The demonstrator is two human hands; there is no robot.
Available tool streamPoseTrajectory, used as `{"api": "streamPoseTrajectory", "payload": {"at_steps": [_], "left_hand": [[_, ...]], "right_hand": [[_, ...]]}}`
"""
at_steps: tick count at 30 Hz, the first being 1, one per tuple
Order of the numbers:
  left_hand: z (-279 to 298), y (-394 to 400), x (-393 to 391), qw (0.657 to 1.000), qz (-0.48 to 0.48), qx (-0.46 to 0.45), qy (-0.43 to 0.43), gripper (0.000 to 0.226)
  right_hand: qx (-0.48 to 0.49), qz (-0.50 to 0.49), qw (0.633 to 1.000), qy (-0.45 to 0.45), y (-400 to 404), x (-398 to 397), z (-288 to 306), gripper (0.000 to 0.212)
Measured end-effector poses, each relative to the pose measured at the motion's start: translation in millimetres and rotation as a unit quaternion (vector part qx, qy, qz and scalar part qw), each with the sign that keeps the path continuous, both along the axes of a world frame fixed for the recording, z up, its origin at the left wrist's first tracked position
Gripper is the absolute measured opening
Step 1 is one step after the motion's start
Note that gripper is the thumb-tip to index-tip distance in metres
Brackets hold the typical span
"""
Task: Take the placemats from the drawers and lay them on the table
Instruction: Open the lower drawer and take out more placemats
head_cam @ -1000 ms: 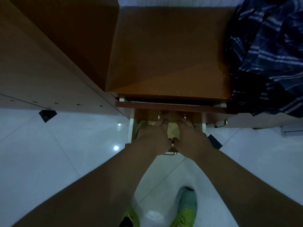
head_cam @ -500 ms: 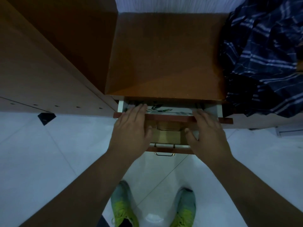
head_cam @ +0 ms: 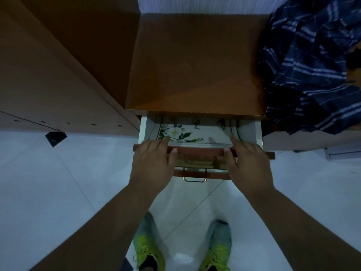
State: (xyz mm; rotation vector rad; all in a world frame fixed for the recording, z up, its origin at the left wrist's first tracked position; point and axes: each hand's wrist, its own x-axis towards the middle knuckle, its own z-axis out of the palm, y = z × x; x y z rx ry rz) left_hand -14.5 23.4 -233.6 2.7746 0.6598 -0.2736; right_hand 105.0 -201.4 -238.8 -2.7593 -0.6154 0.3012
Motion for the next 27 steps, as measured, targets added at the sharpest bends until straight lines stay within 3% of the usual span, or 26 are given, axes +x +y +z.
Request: {"api": "streamPoseTrajectory", "payload": {"at_steps": [5,12,17,21,24,27], "left_hand": [[-2.4,-14.4,-18.8,0.997,0.021,-0.002,0.068,0.067],[-1.8,-20.7,-28.6,0.996,0.017,-0.007,0.089,0.065],[7.2,-11.2,-16.4,0.993,0.018,-0.004,0.119,0.060],[12.2,-7.3,4.4,0.977,0.030,-0.022,0.209,0.060],[8.9,-6.8,21.1,0.955,-0.017,-0.029,0.296,0.058],[9.7,-4.9,34.1,0.943,0.000,-0.035,0.332,0.062]], "right_hand": [[-0.041,-0.011,0.998,0.038,-10.6,-17.7,-3.9,0.059],[-0.059,-0.009,0.997,0.052,-17.7,-30.7,-5.2,0.060],[-0.043,-0.020,0.991,0.128,-10.4,-20.6,2.5,0.056],[-0.112,-0.005,0.977,0.181,-3.0,-4.7,2.4,0.058],[-0.150,-0.002,0.962,0.228,7.2,4.3,-7.7,0.059],[-0.190,-0.003,0.946,0.263,18.2,9.8,-14.6,0.060]]}}
